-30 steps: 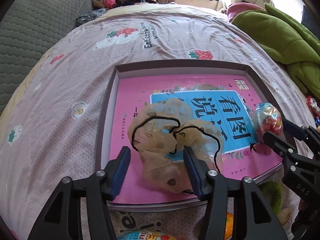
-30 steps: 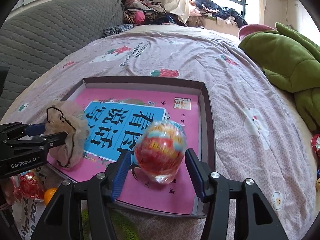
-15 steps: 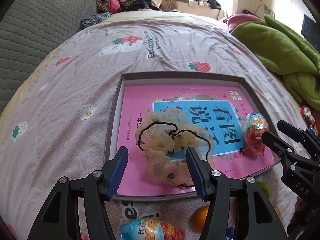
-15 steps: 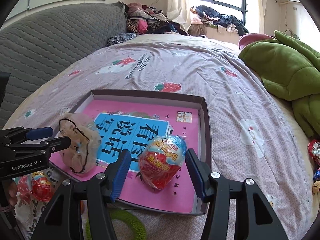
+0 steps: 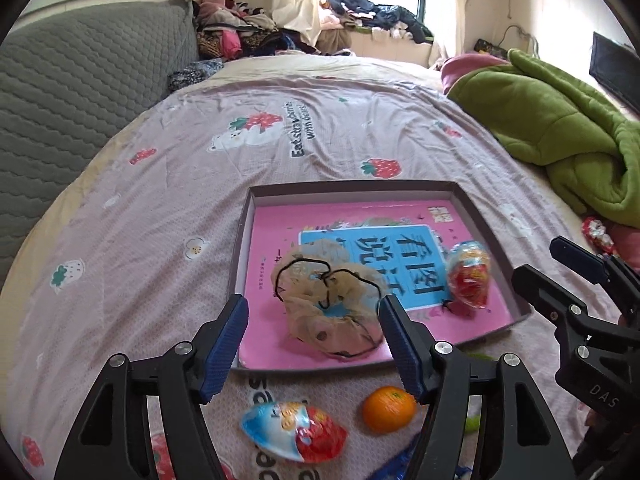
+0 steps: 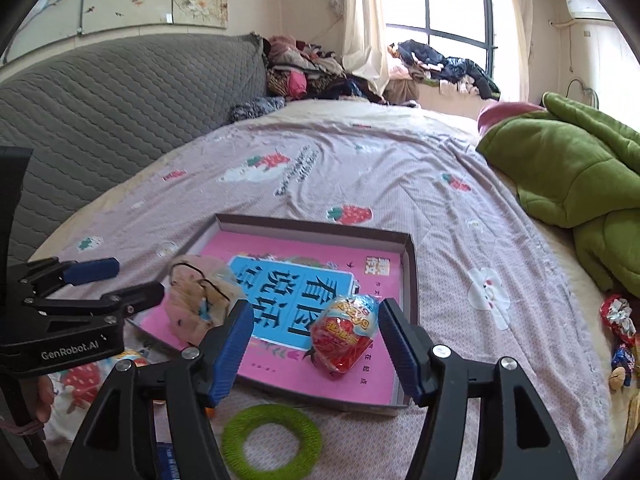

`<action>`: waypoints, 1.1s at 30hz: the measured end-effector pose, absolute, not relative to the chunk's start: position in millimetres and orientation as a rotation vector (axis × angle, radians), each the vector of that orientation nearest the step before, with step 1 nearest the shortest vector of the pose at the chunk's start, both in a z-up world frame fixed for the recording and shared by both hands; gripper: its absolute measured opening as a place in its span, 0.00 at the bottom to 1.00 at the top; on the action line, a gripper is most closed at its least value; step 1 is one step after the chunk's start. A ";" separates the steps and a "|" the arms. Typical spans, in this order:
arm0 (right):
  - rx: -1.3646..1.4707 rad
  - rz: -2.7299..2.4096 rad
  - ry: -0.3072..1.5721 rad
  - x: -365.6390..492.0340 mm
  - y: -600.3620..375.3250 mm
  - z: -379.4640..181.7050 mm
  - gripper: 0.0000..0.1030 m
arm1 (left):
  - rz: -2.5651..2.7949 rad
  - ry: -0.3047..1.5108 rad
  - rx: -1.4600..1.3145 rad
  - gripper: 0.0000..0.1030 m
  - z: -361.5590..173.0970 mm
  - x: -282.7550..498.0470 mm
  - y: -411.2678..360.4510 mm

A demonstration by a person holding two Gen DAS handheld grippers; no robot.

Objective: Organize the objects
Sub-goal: 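Lift both tools away from the tray and back over the bed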

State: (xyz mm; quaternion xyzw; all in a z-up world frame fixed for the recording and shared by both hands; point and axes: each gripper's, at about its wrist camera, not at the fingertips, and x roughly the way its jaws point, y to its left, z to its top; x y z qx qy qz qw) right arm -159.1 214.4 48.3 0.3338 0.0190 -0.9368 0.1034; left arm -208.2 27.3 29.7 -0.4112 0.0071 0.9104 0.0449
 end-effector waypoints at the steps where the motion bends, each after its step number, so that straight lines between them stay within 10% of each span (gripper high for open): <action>1: 0.972 -2.767 0.057 -156.3 213.7 50.7 0.62 | 2.782 0.017 -1.243 0.68 33.1 -203.8 27.7; 33: 0.756 -2.825 -0.045 -73.4 238.2 96.9 0.68 | 2.862 -0.004 -1.008 0.72 85.3 -107.2 31.5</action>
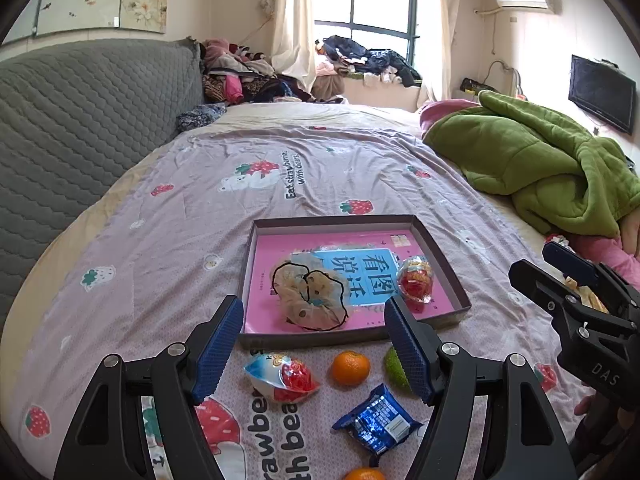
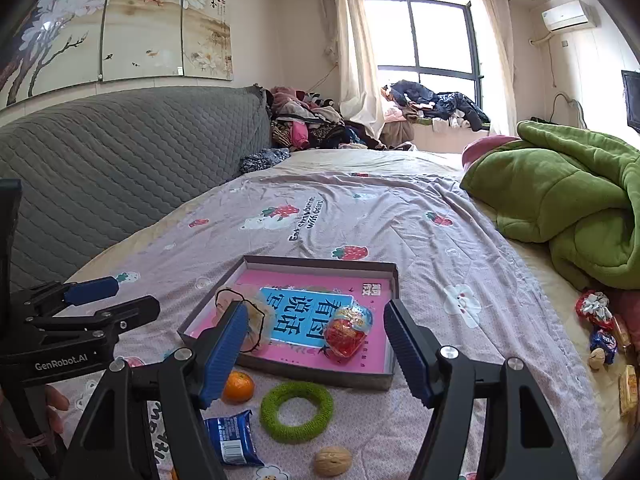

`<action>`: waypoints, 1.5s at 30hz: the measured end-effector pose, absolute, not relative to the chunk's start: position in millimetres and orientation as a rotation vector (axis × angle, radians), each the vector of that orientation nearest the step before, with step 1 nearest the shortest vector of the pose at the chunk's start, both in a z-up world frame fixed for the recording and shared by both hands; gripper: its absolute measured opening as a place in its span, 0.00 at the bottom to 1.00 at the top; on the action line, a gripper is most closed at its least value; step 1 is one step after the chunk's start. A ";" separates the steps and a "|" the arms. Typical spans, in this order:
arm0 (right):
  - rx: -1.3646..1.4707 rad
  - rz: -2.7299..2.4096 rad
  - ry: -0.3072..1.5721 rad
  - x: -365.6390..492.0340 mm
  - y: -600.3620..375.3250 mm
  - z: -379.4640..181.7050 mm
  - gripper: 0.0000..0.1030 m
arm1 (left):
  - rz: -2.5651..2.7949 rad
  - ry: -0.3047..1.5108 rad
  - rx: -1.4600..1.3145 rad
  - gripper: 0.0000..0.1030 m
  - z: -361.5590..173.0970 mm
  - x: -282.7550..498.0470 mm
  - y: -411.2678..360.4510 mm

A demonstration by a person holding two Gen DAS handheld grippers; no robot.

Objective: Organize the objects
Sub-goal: 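Lift both tools away from the tray and back over the bed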

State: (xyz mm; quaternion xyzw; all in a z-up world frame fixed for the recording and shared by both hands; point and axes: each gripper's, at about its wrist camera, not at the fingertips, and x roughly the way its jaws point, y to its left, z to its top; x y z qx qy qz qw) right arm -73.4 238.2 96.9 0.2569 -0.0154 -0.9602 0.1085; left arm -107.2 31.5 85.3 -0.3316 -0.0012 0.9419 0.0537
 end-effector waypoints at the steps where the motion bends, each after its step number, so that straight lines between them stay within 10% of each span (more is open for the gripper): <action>1: 0.757 -2.826 -0.047 -72.5 239.2 96.5 0.68 | 2.862 -0.005 -1.005 0.72 85.3 -105.3 31.8; 45: 0.909 -2.758 -0.013 -45.7 236.8 47.2 0.68 | 2.716 0.005 -1.159 0.72 22.1 -56.6 33.5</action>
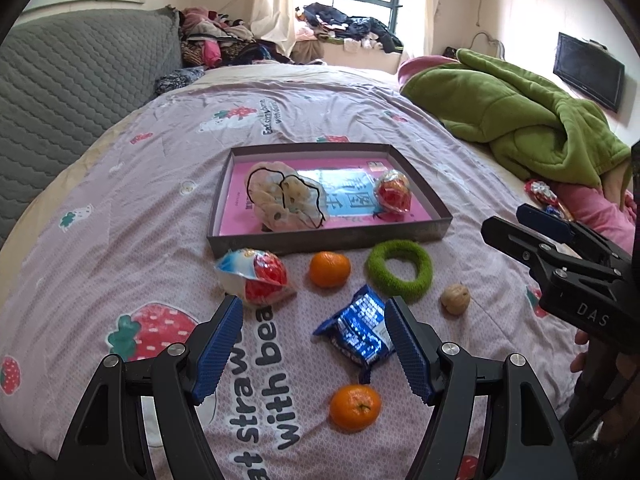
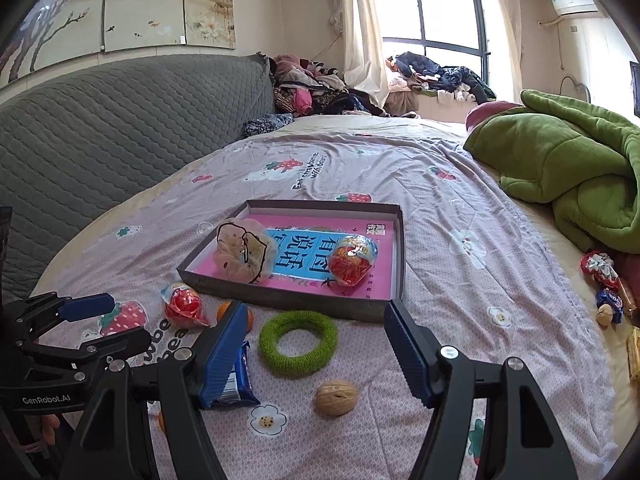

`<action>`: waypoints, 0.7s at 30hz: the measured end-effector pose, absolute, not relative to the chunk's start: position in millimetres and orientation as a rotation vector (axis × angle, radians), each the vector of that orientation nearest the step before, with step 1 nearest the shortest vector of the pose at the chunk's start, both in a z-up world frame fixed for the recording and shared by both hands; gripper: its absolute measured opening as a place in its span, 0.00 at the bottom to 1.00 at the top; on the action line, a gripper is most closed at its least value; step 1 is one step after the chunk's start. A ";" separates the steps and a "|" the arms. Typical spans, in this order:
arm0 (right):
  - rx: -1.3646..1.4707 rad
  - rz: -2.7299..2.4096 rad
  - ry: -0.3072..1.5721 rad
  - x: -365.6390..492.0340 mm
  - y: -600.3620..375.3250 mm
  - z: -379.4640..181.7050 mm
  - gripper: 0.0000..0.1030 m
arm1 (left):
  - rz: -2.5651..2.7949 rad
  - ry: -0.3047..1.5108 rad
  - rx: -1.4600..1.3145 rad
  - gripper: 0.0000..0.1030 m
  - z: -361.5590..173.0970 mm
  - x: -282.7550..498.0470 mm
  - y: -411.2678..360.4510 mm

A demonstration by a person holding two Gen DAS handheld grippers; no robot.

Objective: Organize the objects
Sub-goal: 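Lift both tools away from the tray and back over the bed, then move the left tool toward a mandarin orange while the right tool approaches the walnut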

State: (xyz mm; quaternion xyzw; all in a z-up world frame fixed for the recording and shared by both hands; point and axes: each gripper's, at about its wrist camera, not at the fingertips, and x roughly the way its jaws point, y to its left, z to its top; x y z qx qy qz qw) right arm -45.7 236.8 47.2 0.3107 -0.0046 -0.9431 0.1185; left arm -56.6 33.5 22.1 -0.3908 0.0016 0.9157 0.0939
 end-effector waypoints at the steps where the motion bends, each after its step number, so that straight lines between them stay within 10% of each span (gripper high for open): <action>1: 0.915 -2.756 -0.013 -45.5 236.5 45.7 0.68 | 2.713 0.008 -1.162 0.72 20.0 -55.6 34.5; 21: 1.004 -2.733 0.009 -39.0 235.7 22.6 0.68 | 2.617 0.000 -1.210 0.72 -9.5 -34.7 37.5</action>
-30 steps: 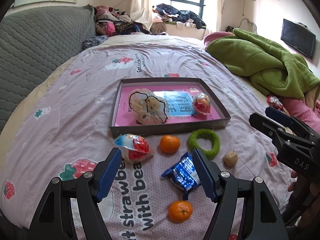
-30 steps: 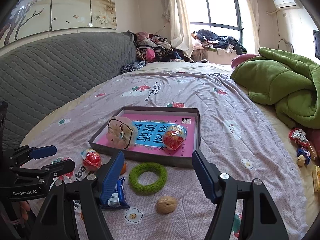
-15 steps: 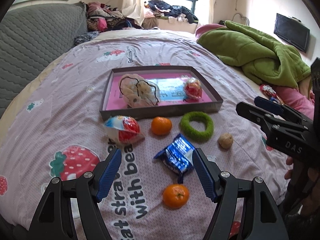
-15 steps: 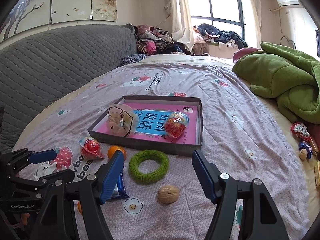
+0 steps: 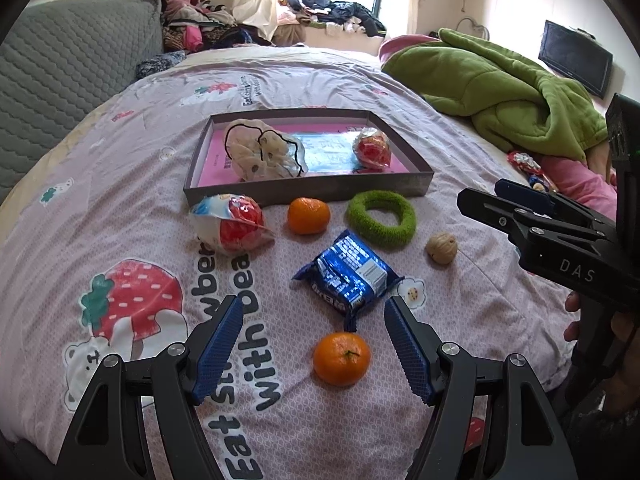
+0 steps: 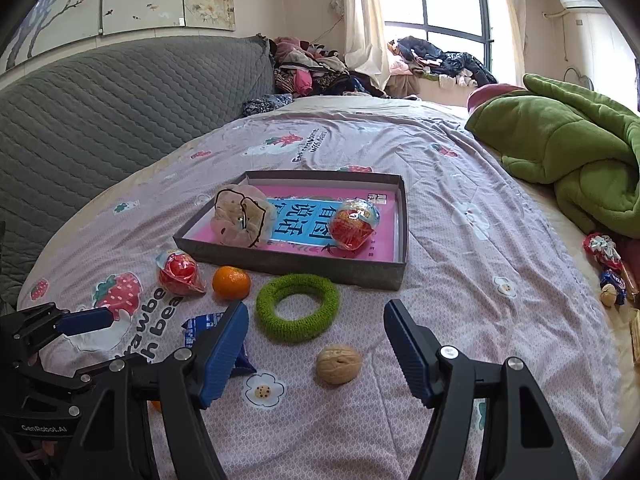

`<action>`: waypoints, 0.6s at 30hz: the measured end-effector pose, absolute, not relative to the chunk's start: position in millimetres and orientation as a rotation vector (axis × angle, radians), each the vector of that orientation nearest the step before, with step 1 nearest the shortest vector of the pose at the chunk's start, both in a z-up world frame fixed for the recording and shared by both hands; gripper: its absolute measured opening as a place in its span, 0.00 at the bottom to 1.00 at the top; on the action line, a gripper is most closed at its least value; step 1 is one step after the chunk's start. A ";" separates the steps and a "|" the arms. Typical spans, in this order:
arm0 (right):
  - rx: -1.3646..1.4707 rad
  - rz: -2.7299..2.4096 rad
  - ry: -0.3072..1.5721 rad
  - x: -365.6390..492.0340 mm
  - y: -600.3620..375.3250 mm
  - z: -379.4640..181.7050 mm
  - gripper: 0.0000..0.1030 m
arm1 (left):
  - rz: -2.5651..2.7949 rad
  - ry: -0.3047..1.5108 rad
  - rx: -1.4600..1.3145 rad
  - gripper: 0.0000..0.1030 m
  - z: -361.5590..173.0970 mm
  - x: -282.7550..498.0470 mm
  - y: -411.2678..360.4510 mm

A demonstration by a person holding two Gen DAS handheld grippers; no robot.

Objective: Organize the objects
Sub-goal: 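Move the left tool toward a mandarin orange while the right tool approaches the walnut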

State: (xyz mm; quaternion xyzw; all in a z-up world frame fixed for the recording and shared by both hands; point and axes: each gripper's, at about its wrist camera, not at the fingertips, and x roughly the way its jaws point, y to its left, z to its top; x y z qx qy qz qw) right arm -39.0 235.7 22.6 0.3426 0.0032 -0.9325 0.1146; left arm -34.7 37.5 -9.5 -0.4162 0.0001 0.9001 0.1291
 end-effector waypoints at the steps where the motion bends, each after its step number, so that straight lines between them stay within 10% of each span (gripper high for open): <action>1: 1.006 -2.734 0.007 -38.7 236.9 21.7 0.68 | 2.611 0.003 -1.210 0.72 -10.1 -34.0 38.4; 18: 1.082 -2.715 0.019 -34.1 238.6 6.0 0.68 | 2.570 0.053 -1.226 0.72 -22.6 -24.1 46.9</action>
